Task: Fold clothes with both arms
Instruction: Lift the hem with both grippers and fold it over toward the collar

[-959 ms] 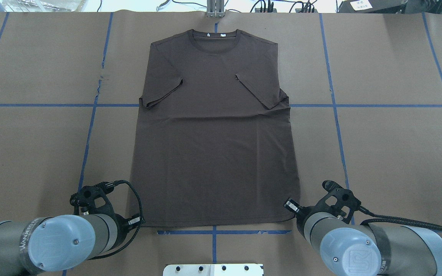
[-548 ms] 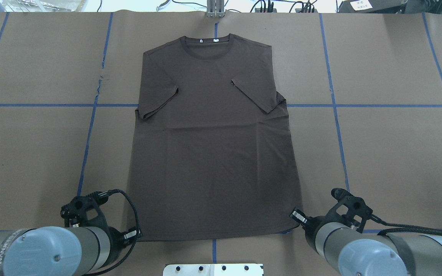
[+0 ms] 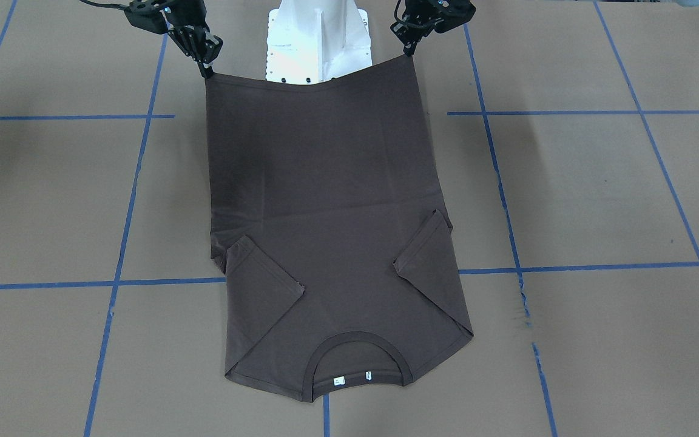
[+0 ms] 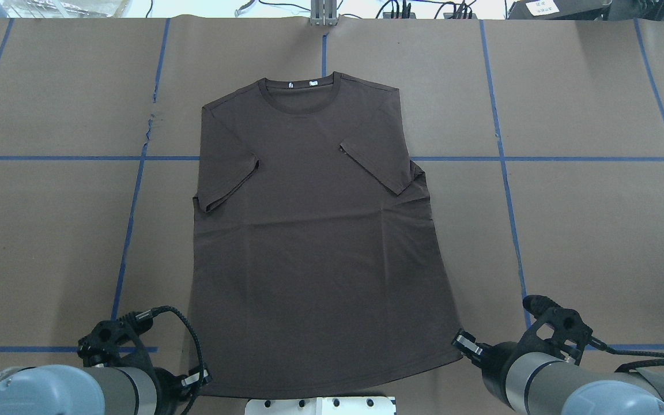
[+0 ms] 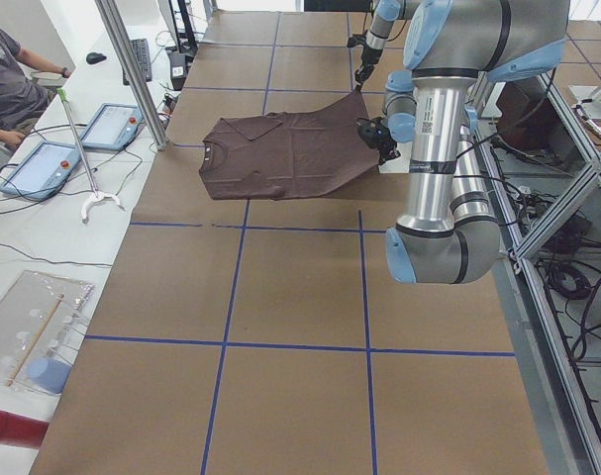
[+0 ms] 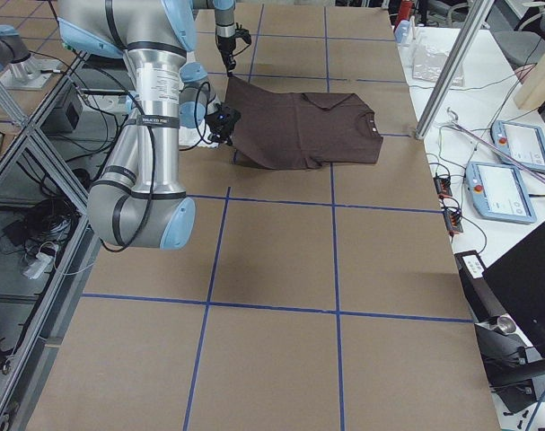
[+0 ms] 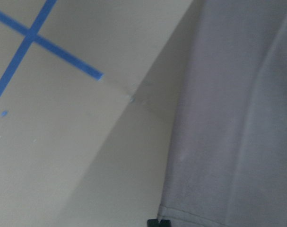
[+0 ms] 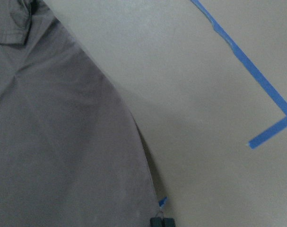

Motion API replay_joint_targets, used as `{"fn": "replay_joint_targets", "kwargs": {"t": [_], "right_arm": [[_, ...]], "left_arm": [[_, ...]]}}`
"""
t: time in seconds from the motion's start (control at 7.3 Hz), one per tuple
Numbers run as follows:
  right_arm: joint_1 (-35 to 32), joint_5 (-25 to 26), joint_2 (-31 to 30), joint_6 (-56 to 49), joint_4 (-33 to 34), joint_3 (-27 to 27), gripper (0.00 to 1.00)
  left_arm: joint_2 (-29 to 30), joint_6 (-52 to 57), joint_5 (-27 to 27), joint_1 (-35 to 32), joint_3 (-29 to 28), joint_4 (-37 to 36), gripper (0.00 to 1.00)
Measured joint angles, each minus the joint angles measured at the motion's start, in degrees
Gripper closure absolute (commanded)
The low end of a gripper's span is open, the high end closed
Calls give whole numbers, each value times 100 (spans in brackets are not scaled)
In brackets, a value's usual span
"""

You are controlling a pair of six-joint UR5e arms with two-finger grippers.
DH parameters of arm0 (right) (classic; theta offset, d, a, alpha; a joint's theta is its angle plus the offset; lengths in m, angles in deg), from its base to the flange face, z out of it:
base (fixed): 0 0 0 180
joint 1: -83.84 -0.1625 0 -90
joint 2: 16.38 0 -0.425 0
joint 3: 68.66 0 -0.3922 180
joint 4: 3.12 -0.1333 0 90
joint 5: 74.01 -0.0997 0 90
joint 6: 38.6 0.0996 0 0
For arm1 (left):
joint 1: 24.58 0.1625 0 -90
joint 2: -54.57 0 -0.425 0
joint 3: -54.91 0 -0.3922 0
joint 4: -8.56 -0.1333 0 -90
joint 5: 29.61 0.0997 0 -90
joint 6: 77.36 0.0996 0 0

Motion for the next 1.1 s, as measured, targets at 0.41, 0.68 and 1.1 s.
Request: {"fn": "replay_joint_targets", "kwargs": {"t": [0.41, 0.68, 1.1], "right_arm": [[-1546, -631, 1295, -1061, -17, -1183, 100], [-2513, -1088, 2270, -1705, -50, -2433, 100], [-3411, -1313, 3520, -2164, -95, -4191, 100]], "left_arm": [[758, 1473, -360, -1752, -733, 41, 100], [1209, 2187, -416, -2570, -1759, 548, 100], [1451, 2910, -398, -3458, -3128, 1715, 100]]}}
